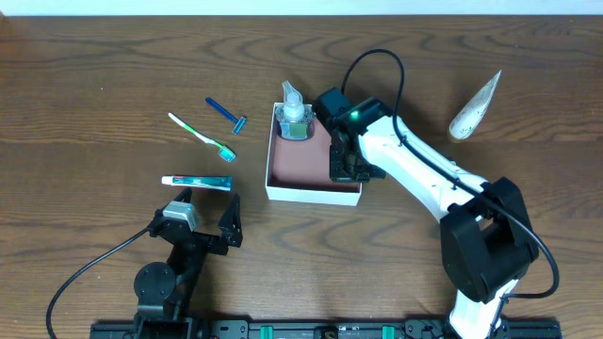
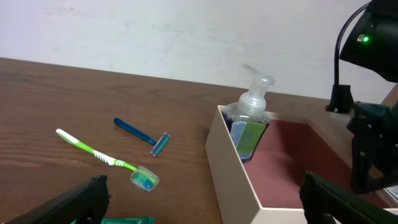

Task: Pack container
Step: 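Open the right gripper and raise it out of the box, then move the right gripper to the white lotion tube and grasp it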

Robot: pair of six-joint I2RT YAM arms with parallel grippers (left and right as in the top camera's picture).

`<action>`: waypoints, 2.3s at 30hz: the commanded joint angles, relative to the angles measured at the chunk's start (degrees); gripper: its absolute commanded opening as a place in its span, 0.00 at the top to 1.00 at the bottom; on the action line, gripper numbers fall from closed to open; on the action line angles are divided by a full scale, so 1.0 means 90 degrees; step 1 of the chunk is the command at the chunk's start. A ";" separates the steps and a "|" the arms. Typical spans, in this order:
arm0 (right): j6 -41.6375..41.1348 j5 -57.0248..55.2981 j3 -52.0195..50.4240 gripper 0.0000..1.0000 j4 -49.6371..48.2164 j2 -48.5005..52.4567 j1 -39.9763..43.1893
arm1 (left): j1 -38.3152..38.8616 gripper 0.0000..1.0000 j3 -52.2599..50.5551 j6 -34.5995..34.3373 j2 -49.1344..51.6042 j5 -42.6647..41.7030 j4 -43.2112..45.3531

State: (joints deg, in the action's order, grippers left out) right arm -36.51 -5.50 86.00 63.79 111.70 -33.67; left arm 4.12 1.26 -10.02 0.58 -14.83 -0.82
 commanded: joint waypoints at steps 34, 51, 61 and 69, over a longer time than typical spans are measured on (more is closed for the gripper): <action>0.1581 0.0639 0.1741 0.50 0.0716 -0.0236 0.0294 | -0.0039 0.02 -0.0114 0.0090 -0.0032 -0.0066 -0.0216; 0.1902 -0.0447 0.3823 0.31 0.2023 -0.0306 0.2664 | -0.0039 0.02 -0.0114 0.0090 -0.0032 -0.0066 -0.0216; 0.2198 -0.0962 0.3827 0.28 0.1549 -0.0389 0.3385 | -0.0039 0.02 -0.0114 0.0090 -0.0034 -0.0066 -0.0216; 0.2050 -0.1032 0.3825 0.29 0.1581 -0.0389 0.3939 | -0.0039 0.02 -0.0114 0.0090 -0.0032 -0.0066 -0.0216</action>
State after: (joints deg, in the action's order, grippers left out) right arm -17.52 -13.08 119.33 77.73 109.58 -0.36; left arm 4.12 1.26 -10.02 0.58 -14.83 -0.82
